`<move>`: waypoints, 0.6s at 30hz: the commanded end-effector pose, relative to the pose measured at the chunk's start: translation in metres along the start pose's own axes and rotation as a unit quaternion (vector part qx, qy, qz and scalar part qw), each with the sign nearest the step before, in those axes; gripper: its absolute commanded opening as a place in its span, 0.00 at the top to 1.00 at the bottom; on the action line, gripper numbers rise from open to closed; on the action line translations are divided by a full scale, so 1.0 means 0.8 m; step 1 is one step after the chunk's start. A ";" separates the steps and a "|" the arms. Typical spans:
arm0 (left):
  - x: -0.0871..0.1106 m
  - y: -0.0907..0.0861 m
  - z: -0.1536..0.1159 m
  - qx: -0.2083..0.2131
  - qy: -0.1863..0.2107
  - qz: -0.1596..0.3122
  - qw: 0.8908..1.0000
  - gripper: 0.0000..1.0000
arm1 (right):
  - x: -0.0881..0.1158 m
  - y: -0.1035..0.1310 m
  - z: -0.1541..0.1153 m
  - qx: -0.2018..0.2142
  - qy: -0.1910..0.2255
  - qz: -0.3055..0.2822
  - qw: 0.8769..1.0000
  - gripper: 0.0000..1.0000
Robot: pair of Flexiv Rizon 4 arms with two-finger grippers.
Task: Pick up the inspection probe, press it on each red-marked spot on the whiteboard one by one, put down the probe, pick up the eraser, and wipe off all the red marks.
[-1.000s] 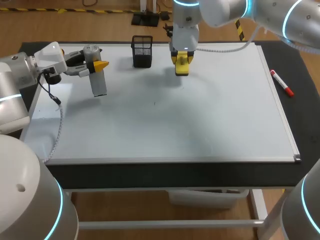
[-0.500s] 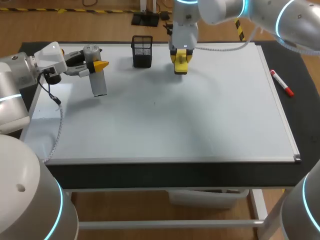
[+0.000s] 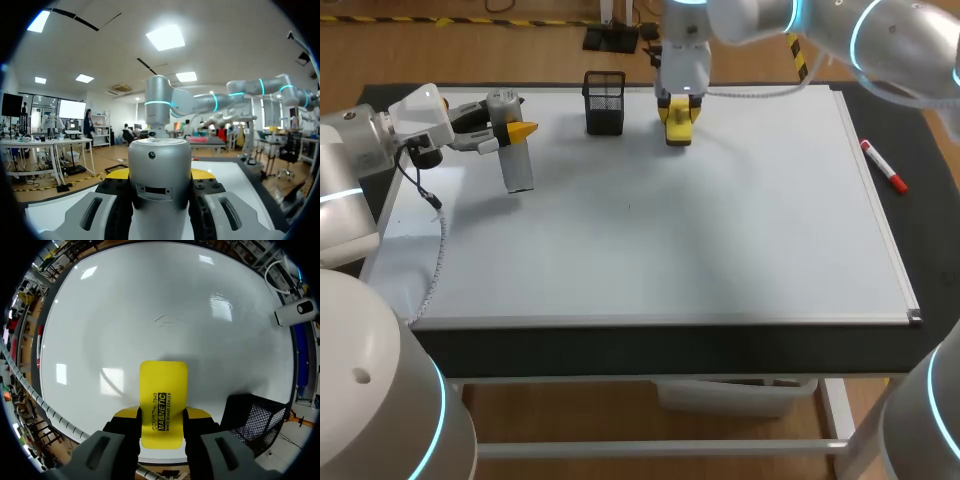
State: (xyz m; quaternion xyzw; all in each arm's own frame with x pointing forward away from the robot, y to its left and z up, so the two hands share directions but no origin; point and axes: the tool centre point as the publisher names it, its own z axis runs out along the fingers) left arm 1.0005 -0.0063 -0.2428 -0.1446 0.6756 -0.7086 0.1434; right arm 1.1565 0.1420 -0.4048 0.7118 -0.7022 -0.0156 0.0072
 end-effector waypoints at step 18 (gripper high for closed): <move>0.001 -0.001 0.000 0.000 0.000 0.001 1.000 1.00 | -0.001 -0.027 0.017 -0.012 0.006 -0.004 1.000 1.00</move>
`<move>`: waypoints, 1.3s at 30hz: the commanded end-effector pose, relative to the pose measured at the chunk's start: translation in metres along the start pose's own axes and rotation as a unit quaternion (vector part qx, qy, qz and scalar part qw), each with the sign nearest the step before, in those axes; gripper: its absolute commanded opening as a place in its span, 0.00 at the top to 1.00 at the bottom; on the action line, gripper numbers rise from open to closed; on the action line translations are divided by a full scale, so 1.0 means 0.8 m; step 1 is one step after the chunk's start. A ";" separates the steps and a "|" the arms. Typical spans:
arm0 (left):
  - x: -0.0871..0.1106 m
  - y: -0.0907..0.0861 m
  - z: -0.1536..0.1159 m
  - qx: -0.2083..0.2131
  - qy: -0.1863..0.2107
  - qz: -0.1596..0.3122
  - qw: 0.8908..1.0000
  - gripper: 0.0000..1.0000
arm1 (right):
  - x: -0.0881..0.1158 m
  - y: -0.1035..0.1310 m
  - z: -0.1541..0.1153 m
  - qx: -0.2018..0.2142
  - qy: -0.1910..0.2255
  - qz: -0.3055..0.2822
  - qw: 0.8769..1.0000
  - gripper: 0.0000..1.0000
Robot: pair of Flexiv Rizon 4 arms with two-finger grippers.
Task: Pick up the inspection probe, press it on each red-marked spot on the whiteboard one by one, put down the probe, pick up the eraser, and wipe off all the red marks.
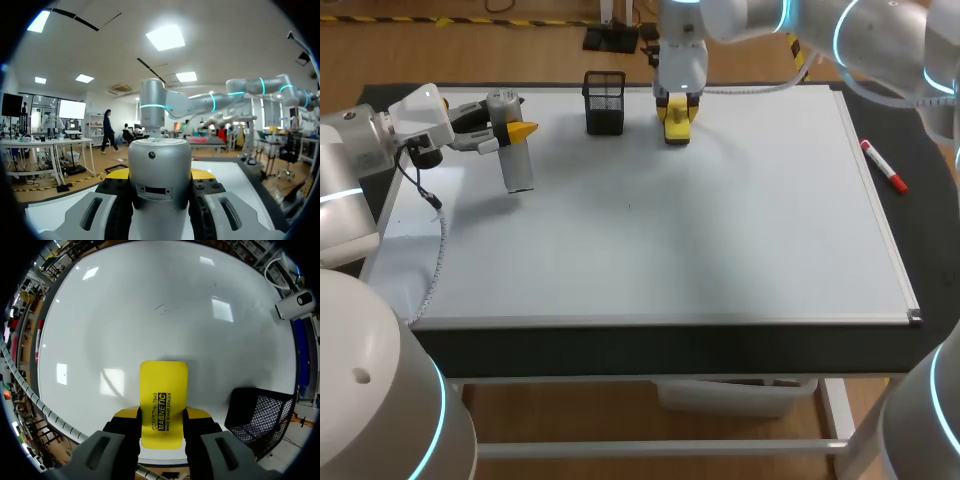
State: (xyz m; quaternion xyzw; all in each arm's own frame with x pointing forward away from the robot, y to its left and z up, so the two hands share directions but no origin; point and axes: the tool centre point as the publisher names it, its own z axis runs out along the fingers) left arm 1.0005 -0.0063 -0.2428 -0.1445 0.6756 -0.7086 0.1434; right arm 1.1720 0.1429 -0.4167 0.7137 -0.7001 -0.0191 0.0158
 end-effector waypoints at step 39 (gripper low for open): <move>0.001 -0.001 0.000 0.000 0.000 0.001 1.000 1.00 | 0.051 0.005 -0.036 0.018 -0.046 0.151 0.987 0.00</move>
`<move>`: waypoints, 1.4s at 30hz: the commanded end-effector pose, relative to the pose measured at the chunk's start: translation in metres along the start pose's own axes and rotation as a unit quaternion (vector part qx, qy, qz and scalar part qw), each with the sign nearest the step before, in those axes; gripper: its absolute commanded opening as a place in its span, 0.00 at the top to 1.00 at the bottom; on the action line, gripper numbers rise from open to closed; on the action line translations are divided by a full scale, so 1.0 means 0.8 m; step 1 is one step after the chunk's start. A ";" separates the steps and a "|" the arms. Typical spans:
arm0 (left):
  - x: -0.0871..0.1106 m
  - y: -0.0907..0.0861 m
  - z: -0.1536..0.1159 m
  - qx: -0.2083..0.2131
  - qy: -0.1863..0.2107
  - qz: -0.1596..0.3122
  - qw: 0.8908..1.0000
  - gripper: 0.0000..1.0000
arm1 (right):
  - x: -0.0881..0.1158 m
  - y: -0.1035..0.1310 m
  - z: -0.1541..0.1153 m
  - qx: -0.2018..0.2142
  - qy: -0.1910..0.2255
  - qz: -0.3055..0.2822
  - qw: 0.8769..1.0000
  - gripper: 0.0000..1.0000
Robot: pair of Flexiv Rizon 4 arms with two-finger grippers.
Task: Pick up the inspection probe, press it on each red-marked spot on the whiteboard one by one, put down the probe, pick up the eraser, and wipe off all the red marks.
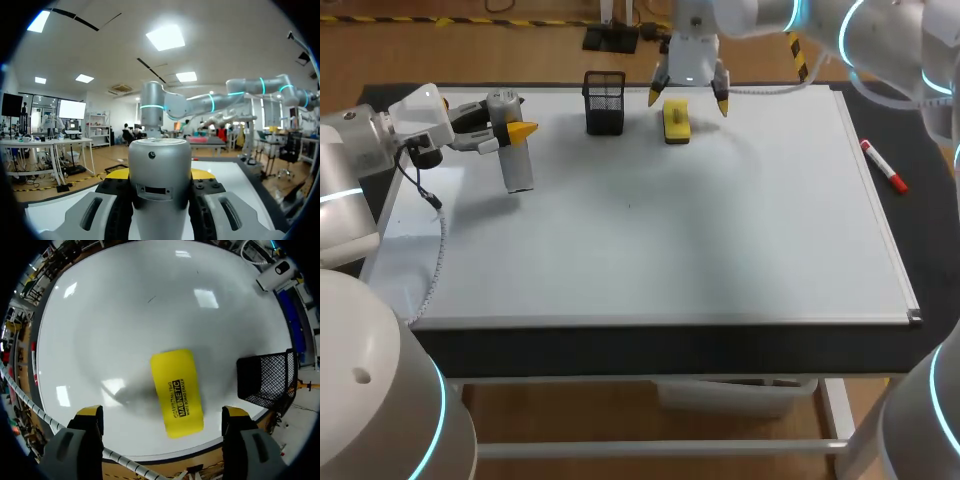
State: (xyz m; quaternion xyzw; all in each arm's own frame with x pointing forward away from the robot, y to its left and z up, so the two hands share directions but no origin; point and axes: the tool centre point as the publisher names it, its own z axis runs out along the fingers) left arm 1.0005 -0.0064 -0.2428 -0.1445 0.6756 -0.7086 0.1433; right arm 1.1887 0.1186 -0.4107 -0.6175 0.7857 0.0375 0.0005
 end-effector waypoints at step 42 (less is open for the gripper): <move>0.001 -0.001 0.000 0.000 0.000 0.001 1.000 1.00 | 0.146 0.041 -0.210 -0.025 -0.294 0.302 0.907 0.00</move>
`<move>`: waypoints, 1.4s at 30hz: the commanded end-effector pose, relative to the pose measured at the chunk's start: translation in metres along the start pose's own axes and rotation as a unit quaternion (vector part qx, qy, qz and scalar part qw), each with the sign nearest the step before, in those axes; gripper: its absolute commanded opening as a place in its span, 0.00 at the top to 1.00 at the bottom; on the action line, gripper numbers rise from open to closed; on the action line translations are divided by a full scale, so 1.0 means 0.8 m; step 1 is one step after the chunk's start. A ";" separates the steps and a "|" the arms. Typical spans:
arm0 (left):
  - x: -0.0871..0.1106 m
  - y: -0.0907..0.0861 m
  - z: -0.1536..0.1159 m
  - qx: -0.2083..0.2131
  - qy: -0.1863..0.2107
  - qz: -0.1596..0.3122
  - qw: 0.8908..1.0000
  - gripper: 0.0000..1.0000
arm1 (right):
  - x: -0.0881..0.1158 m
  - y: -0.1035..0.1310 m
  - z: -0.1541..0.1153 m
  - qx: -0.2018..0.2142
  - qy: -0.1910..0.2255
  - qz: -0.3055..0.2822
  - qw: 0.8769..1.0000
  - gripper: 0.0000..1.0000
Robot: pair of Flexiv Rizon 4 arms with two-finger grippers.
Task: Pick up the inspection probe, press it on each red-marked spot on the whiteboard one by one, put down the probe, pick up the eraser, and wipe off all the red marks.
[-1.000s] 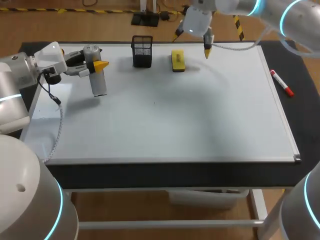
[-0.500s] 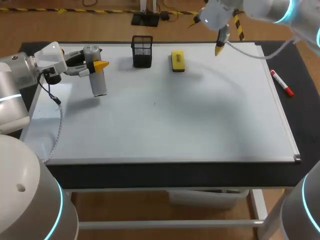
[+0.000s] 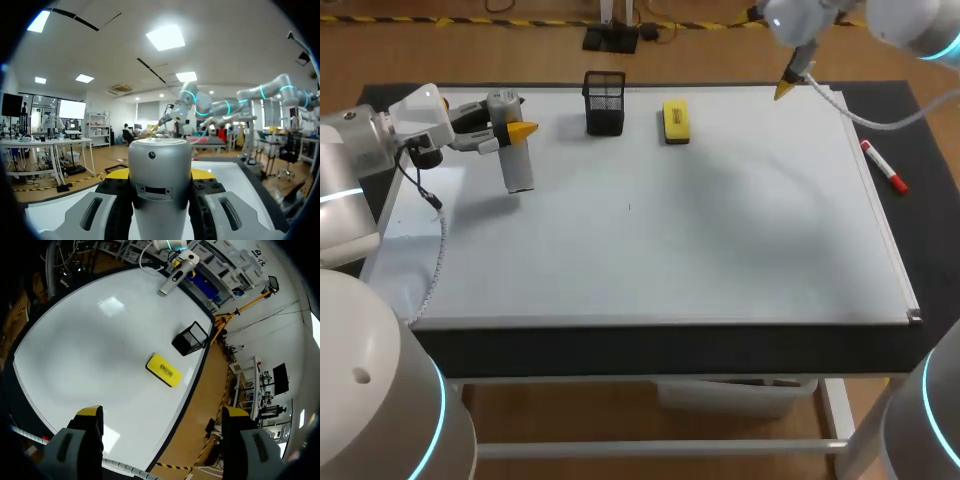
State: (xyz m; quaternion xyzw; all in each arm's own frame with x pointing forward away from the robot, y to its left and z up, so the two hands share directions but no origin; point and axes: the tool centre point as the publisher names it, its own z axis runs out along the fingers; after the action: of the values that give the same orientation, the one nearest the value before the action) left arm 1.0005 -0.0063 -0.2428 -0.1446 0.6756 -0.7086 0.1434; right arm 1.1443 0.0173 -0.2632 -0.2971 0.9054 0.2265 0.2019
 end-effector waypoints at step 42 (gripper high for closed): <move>-0.002 -0.001 0.019 0.000 0.014 0.004 1.000 1.00 | 0.004 0.001 -0.032 -0.010 -0.003 -0.013 1.000 0.00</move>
State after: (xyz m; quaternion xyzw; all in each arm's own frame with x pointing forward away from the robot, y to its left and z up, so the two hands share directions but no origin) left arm 0.9991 -0.0158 -0.2421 -0.1349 0.6783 -0.7087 0.1396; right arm 1.1353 0.0027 -0.2442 -0.3087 0.8983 0.2355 0.2059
